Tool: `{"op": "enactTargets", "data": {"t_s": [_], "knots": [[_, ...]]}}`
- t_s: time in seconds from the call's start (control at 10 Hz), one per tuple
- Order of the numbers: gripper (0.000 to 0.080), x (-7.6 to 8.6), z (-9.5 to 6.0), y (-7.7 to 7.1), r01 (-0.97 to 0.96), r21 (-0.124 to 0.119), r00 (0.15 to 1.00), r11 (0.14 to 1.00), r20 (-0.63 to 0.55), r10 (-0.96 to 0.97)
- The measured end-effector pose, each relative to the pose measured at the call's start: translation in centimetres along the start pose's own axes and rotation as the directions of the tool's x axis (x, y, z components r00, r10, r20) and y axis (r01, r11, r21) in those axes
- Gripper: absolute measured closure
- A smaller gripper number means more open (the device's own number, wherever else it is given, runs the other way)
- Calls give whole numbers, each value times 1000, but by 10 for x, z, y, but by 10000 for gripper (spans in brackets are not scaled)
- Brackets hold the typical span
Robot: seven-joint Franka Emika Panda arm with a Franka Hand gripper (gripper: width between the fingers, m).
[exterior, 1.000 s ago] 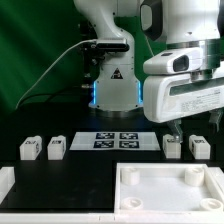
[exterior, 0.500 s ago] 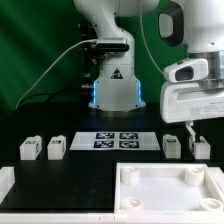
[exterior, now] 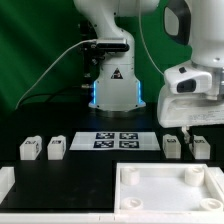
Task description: Assemble one leg
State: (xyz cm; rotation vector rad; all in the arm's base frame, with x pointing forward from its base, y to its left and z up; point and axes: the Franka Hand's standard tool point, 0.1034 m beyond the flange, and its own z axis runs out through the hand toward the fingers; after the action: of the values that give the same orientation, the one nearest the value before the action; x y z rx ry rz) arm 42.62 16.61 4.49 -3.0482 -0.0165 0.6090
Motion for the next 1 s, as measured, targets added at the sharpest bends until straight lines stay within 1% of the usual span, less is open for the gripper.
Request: {"op": "enactTargets", "data": {"t_s": [0.2, 0.3, 0.4, 0.5, 0.6, 0.8, 0.9, 1.0], "knots": [[150, -12, 16, -5, -92, -44, 978, 995, 185, 98], [150, -16, 11, -12, -100, -55, 952, 994, 284, 111], [150, -15, -6, -17, -116, -48, 906, 992, 405, 126], [150, -11, -15, -18, -122, -44, 882, 992, 453, 128], [150, -12, -11, -17, -117, -49, 863, 992, 489, 127], [150, -10, -9, -17, -118, -48, 866, 992, 484, 126], [150, -10, -6, -17, -118, -48, 866, 992, 483, 127], [150, -9, 4, -18, -122, -43, 875, 992, 468, 128]]}}
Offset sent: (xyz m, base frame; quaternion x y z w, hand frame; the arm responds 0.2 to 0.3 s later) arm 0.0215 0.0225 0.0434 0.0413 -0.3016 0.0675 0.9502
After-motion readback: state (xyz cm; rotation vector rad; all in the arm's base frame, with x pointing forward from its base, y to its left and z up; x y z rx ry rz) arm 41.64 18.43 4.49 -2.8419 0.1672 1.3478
